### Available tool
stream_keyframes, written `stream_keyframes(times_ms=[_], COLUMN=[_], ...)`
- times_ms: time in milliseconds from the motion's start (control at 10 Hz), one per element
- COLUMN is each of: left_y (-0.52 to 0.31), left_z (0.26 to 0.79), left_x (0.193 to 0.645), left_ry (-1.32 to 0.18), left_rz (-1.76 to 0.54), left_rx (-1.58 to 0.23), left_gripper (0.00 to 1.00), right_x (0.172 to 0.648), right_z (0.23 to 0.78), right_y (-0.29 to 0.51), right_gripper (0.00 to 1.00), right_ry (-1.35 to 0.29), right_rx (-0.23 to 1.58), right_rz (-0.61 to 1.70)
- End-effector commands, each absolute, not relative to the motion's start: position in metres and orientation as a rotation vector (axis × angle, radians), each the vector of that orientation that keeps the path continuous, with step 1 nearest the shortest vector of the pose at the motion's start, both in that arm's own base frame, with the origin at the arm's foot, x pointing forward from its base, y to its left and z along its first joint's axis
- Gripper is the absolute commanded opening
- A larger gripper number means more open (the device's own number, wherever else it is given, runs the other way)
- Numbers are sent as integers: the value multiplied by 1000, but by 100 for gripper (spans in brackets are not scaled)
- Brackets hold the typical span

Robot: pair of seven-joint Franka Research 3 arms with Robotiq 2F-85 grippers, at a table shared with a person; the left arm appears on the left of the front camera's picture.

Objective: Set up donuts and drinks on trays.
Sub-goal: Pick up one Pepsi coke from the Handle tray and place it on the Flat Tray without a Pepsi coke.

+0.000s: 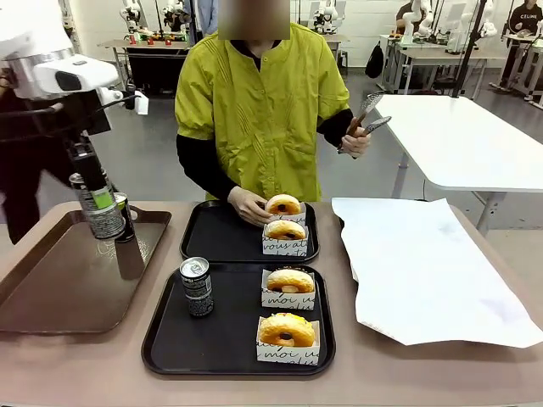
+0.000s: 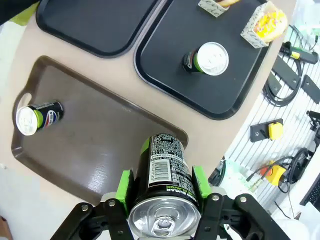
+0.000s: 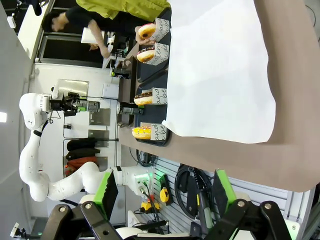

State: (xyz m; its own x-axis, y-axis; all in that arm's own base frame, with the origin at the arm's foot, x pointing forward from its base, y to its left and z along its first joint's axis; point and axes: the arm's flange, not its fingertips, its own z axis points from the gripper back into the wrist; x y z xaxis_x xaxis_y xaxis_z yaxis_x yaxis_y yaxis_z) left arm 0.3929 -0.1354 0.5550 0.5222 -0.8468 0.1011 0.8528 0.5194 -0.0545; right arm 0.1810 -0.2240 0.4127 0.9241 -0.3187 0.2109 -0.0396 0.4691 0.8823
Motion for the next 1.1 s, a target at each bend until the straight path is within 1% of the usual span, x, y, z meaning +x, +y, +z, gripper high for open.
stream_keyframes(times_ms=[0, 100, 200, 400, 800, 900, 1000], left_y=[-139, -141, -135, -137, -197, -212, -224], left_z=[548, 548, 553, 547, 552, 548, 538], left_x=[397, 396, 391, 394, 488, 516, 531], left_ry=[-52, -33, -56, -41, -86, -115, -113], left_rz=[-1028, -998, -1021, -1018, -983, -992, -1007], left_rx=[-128, -125, -104, -107, -16, 53, 52], left_gripper=[58, 58, 58, 58, 58, 58, 58], right_x=[181, 181, 181, 181, 181, 181, 181], right_z=[412, 412, 412, 412, 412, 412, 412], right_y=[-223, -223, -223, -223, -223, -223, -223], right_gripper=[100, 100, 100, 100, 100, 100, 100], right_ry=[-392, -392, -392, -392, -392, -392, -392], right_rx=[1094, 1094, 1094, 1094, 1094, 1094, 1094], right_rz=[-164, -164, -164, -164, -164, -164, -164])
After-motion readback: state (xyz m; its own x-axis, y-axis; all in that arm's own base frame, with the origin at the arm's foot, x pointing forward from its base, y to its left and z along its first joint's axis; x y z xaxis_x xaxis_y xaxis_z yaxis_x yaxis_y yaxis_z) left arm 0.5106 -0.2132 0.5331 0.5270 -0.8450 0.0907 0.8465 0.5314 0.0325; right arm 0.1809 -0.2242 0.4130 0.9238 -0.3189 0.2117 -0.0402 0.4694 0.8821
